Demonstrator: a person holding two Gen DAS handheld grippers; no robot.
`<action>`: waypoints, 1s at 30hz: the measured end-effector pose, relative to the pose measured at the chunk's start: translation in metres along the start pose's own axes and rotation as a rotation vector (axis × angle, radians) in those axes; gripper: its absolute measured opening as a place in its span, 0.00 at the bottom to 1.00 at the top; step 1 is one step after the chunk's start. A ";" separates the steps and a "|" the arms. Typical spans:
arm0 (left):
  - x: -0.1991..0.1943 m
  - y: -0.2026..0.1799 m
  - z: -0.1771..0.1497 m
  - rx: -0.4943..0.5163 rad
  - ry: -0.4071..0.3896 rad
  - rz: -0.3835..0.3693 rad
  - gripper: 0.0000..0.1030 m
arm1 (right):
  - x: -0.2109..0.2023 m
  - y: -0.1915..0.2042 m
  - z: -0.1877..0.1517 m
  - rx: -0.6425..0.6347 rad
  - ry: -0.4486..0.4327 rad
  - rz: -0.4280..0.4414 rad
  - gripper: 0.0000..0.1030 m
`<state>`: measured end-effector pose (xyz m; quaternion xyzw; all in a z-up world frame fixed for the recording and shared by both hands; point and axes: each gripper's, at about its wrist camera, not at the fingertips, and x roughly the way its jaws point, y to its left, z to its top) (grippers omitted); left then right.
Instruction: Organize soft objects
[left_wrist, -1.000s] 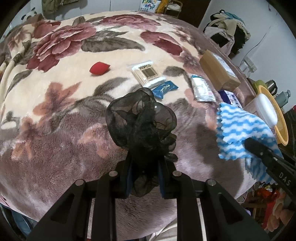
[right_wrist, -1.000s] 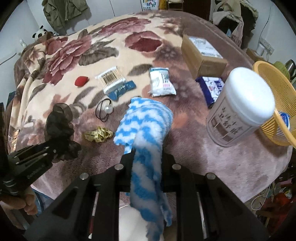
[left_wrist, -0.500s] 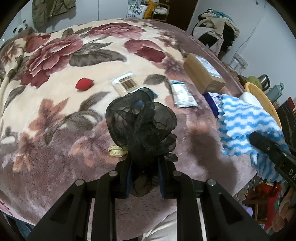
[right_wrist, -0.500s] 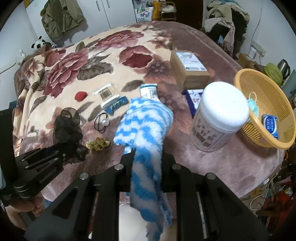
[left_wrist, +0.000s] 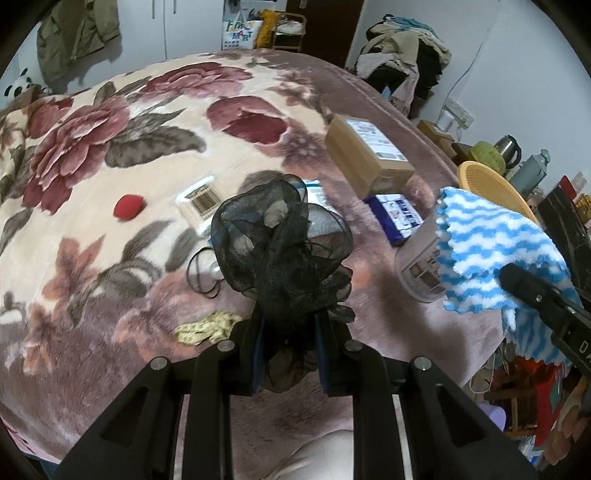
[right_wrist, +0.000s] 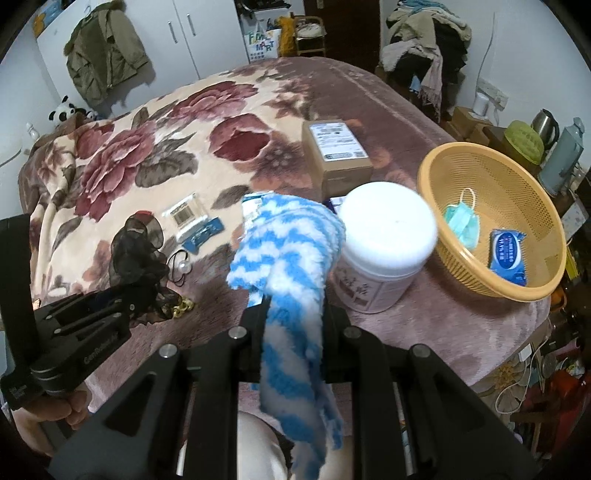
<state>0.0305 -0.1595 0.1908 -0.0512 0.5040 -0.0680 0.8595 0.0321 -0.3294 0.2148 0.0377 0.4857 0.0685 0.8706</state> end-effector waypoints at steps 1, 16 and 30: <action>0.000 -0.005 0.003 0.008 -0.004 -0.003 0.20 | -0.001 -0.003 0.001 0.004 -0.003 -0.002 0.18; 0.001 -0.068 0.034 0.087 -0.023 -0.055 0.20 | -0.011 -0.050 0.012 0.076 -0.031 -0.028 0.18; 0.011 -0.135 0.066 0.160 -0.027 -0.120 0.20 | -0.023 -0.108 0.023 0.153 -0.057 -0.082 0.18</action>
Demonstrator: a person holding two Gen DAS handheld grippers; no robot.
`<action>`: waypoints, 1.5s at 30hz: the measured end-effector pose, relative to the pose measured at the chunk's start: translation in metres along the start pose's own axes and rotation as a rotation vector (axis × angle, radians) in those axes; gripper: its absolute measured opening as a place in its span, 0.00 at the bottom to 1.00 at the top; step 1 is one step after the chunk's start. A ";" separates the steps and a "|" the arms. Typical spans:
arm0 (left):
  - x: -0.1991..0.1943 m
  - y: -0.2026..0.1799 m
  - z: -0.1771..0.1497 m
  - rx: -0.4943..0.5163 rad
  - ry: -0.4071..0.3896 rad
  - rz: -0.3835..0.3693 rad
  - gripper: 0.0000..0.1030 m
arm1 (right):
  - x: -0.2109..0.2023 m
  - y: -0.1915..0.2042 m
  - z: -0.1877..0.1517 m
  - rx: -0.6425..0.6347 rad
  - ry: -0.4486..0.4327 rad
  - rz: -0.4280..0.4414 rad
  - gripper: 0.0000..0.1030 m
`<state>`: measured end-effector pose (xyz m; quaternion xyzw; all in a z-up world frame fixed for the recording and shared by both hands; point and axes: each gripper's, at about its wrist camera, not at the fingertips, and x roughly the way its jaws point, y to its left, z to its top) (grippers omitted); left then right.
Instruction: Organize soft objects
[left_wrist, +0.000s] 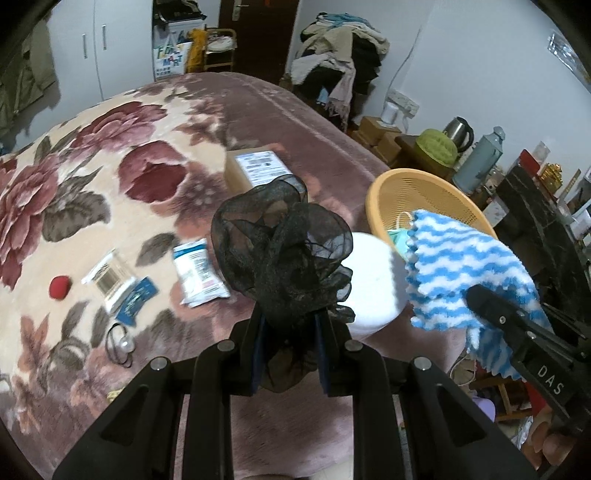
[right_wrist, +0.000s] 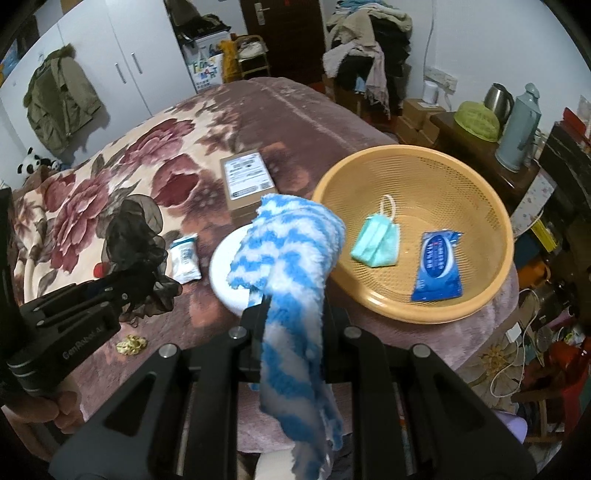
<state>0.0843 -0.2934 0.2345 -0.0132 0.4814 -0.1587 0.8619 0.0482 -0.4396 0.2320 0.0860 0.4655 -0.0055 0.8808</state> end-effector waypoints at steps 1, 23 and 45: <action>0.002 -0.005 0.003 0.007 0.001 -0.005 0.20 | 0.000 -0.003 0.001 0.003 -0.001 -0.004 0.18; 0.085 -0.136 0.065 0.142 0.088 -0.184 0.20 | 0.014 -0.116 0.030 0.246 -0.015 -0.068 0.18; 0.097 -0.131 0.076 0.164 0.027 -0.089 0.99 | 0.055 -0.149 0.040 0.370 0.056 -0.010 0.28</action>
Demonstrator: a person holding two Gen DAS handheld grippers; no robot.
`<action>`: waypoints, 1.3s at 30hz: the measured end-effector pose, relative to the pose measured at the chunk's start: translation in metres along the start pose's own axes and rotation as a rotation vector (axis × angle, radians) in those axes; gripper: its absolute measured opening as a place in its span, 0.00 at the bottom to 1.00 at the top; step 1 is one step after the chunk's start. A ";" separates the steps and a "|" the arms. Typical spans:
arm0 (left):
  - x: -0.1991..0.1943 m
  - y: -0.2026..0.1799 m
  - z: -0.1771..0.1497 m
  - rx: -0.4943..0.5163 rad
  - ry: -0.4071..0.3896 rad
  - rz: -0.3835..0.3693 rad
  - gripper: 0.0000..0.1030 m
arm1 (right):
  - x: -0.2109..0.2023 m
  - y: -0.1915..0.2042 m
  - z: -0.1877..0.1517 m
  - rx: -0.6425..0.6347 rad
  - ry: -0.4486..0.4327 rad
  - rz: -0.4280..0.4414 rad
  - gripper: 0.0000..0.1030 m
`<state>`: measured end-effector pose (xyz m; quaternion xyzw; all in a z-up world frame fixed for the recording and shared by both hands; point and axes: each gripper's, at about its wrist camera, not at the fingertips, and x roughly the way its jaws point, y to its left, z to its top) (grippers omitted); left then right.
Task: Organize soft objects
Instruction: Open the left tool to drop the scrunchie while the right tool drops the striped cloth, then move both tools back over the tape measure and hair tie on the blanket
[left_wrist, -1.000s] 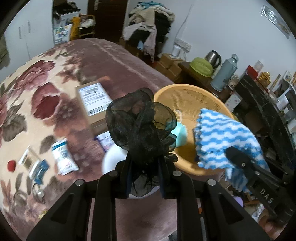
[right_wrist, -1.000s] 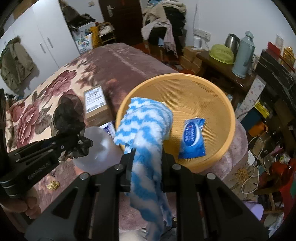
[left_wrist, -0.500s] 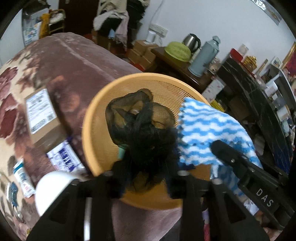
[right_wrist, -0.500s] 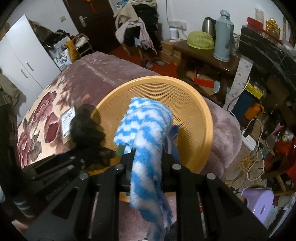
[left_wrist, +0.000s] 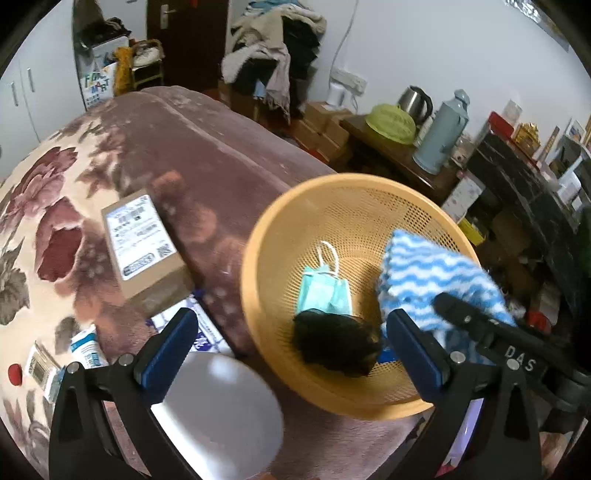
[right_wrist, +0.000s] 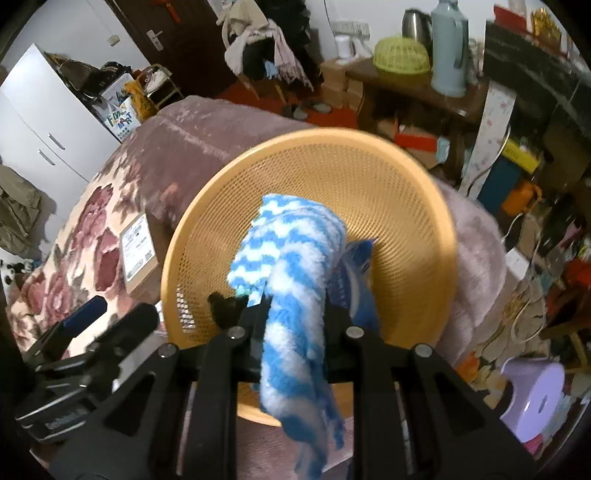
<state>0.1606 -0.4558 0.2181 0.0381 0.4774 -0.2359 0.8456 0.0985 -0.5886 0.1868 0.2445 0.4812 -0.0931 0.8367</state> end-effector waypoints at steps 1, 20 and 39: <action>-0.002 0.004 0.000 -0.006 -0.005 0.001 0.99 | 0.001 0.000 -0.001 0.008 0.010 0.012 0.48; -0.025 0.057 -0.032 -0.095 0.004 0.035 0.99 | -0.009 0.021 -0.032 -0.057 0.006 -0.093 1.00; -0.074 0.136 -0.077 -0.205 -0.013 0.070 0.99 | -0.022 0.091 -0.068 -0.186 -0.001 -0.092 1.00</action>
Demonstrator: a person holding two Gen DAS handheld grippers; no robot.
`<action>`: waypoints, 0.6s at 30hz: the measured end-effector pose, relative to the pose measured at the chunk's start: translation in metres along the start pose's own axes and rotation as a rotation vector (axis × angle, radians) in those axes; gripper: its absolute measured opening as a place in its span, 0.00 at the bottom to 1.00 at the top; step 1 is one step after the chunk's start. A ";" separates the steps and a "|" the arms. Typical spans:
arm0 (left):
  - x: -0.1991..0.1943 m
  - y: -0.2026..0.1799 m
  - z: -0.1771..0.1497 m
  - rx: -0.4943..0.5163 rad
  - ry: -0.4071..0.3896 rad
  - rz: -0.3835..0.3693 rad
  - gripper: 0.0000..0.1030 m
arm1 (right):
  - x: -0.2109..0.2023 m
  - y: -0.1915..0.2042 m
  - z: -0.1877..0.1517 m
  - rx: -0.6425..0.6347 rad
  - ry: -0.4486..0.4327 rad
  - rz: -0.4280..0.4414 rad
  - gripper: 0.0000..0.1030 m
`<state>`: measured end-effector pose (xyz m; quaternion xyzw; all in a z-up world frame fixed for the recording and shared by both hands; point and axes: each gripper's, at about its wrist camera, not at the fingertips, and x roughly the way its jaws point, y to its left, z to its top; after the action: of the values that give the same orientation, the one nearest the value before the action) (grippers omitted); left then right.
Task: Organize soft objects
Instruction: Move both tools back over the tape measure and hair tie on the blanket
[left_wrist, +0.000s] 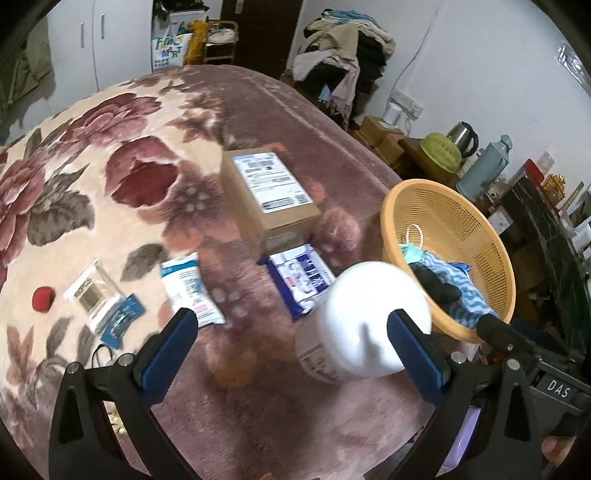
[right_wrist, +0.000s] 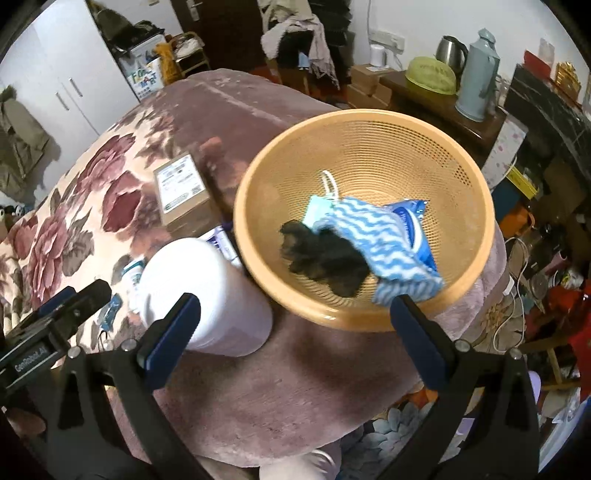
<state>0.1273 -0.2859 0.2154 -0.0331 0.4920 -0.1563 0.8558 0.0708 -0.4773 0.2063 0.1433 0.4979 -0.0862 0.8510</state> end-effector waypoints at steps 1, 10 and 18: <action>-0.002 0.005 -0.002 -0.005 0.000 0.001 0.99 | -0.001 0.004 -0.001 -0.007 -0.001 0.002 1.00; -0.014 0.039 -0.017 -0.041 0.004 0.018 0.99 | -0.008 0.042 -0.011 -0.064 -0.005 0.011 1.00; -0.022 0.070 -0.029 -0.082 0.005 0.033 0.99 | -0.010 0.070 -0.020 -0.113 -0.001 0.016 1.00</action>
<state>0.1090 -0.2097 0.2042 -0.0599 0.5006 -0.1219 0.8550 0.0691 -0.4049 0.2167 0.0992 0.5002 -0.0512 0.8587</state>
